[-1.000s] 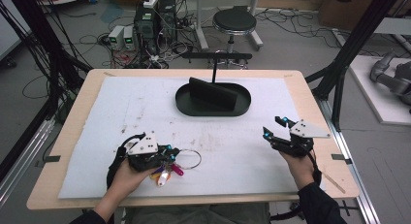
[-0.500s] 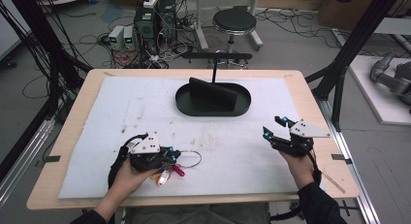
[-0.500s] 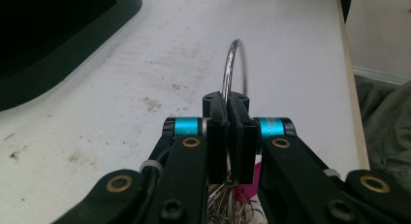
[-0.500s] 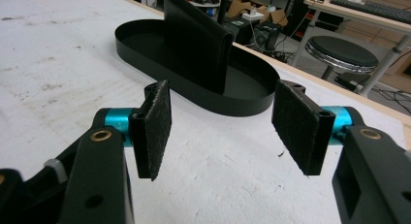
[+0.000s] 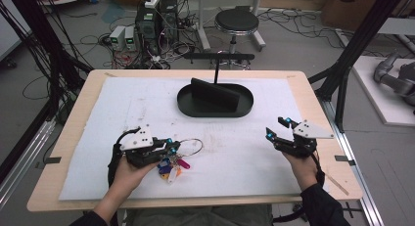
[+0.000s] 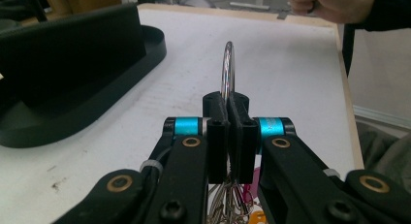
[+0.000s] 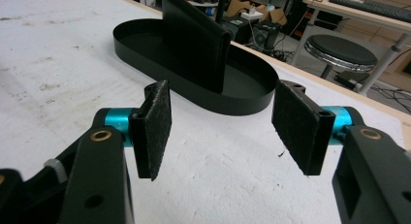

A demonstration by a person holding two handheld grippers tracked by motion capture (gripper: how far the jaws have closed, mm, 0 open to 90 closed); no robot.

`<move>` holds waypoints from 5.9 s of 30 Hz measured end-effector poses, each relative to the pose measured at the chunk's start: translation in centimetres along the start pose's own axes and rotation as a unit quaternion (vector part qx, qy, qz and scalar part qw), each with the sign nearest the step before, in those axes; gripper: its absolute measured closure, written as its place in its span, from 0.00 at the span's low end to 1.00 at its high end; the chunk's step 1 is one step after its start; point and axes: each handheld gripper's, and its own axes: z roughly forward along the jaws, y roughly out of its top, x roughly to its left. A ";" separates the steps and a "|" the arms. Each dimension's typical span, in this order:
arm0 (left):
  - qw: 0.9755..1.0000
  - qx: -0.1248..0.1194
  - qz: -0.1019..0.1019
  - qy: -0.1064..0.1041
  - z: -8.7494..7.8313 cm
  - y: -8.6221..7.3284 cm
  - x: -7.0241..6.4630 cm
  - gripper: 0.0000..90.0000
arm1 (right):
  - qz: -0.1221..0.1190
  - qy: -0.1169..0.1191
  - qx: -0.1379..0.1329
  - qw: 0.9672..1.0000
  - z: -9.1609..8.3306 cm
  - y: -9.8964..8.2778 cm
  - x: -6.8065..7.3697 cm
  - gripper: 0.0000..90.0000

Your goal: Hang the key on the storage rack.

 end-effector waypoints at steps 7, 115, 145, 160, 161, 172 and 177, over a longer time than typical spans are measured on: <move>0.999 -0.029 0.016 0.008 -0.5 1.3 -0.1 0.96 | 0.001 -0.003 0.001 1.000 0.0 0.0 -0.1 0.45; 0.981 -0.101 -0.047 0.161 5.4 9.5 13.6 0.97 | 0.021 -0.010 -0.006 1.000 -0.1 -0.1 -0.8 0.44; 0.972 -0.081 -0.109 0.192 7.4 7.7 16.1 0.96 | 0.024 -0.013 -0.009 1.000 -0.4 -0.3 -1.2 0.44; 0.971 -0.070 -0.115 0.199 7.8 7.1 16.4 0.96 | 0.025 -0.016 -0.011 0.999 -0.6 -0.4 -1.2 0.44; 0.970 -0.070 -0.116 0.201 7.8 7.1 16.4 0.96 | 0.024 -0.016 -0.010 1.000 -0.6 -0.4 -1.2 0.44; 0.966 -0.057 -0.118 0.223 8.2 6.8 16.5 0.96 | 0.023 -0.016 -0.011 1.000 -0.7 -0.4 -1.2 0.44; 0.964 -0.049 -0.120 0.233 8.4 6.7 16.5 0.96 | 0.024 -0.016 -0.011 1.000 -0.7 -0.4 -1.2 0.44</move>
